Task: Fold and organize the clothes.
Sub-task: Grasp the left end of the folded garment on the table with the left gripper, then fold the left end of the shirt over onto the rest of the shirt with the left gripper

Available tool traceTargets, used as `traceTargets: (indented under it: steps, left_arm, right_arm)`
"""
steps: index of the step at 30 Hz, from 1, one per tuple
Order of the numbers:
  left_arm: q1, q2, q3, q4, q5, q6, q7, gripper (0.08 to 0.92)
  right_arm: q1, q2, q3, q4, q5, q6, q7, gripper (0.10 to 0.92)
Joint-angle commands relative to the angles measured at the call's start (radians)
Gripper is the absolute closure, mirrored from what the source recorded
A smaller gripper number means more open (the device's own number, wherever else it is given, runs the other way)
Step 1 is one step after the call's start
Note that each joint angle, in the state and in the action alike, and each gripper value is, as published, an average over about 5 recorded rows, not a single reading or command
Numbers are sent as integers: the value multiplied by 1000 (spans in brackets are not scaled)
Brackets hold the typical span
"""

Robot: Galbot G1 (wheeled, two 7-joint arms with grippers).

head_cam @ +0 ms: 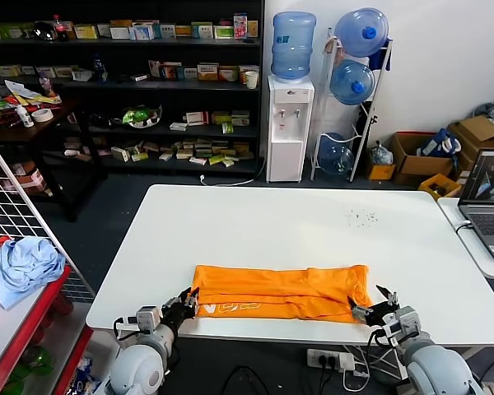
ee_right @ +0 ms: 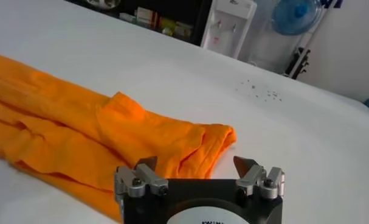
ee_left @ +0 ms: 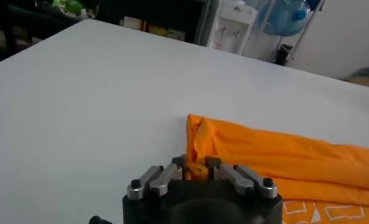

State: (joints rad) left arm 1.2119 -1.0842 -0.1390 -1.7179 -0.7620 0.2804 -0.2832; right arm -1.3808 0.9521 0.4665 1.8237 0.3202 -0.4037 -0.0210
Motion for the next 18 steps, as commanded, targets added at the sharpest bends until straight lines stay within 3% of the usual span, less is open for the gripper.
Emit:
traceTargets:
  steps: [1, 7, 18]
  left_arm:
    - [-2, -1, 0, 9, -11, -4, 8, 726]
    - [-10, 19, -14, 14, 21, -18, 17, 874]
    - [-84, 152, -132, 104, 71, 11, -16, 886]
  right_arm:
    - [-1, -1, 9, 35, 2, 51, 10, 203]
    - [-2, 0, 13, 37, 4, 61, 16, 203]
    - [-6, 10, 21, 37, 8, 91, 30, 203]
